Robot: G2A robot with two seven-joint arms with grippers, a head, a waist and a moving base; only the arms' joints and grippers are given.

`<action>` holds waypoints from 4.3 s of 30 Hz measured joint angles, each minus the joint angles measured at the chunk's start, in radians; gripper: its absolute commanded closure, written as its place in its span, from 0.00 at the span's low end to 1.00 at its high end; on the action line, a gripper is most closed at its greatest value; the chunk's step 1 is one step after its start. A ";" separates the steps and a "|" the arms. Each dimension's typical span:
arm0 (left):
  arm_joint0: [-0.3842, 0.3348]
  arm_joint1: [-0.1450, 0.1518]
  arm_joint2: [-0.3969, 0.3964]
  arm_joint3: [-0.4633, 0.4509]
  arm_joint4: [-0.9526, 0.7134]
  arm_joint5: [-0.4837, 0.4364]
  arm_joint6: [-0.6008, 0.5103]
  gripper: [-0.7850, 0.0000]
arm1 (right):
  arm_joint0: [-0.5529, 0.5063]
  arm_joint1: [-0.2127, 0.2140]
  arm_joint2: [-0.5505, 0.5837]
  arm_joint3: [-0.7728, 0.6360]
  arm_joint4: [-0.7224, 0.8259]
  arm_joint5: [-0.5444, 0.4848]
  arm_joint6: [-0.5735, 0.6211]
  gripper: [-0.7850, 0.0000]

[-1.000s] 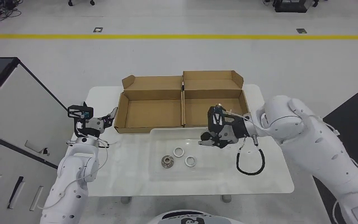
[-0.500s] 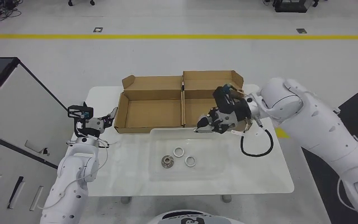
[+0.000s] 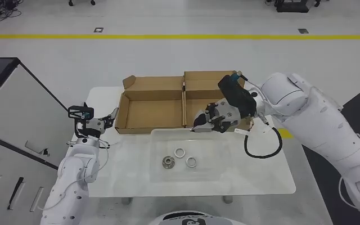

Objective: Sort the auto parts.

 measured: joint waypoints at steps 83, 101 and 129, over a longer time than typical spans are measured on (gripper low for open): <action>0.000 0.000 0.000 0.000 0.000 0.000 0.000 0.00 | -0.330 -0.244 0.337 -0.289 0.525 0.209 -0.013 1.00; 0.000 0.000 0.000 0.000 0.000 0.000 0.000 0.00 | -0.400 -0.282 0.297 -0.326 0.680 0.132 -0.111 1.00; 0.000 0.000 0.000 0.000 0.000 0.000 0.000 0.00 | -0.385 -0.314 0.322 -0.324 0.436 0.373 -0.082 1.00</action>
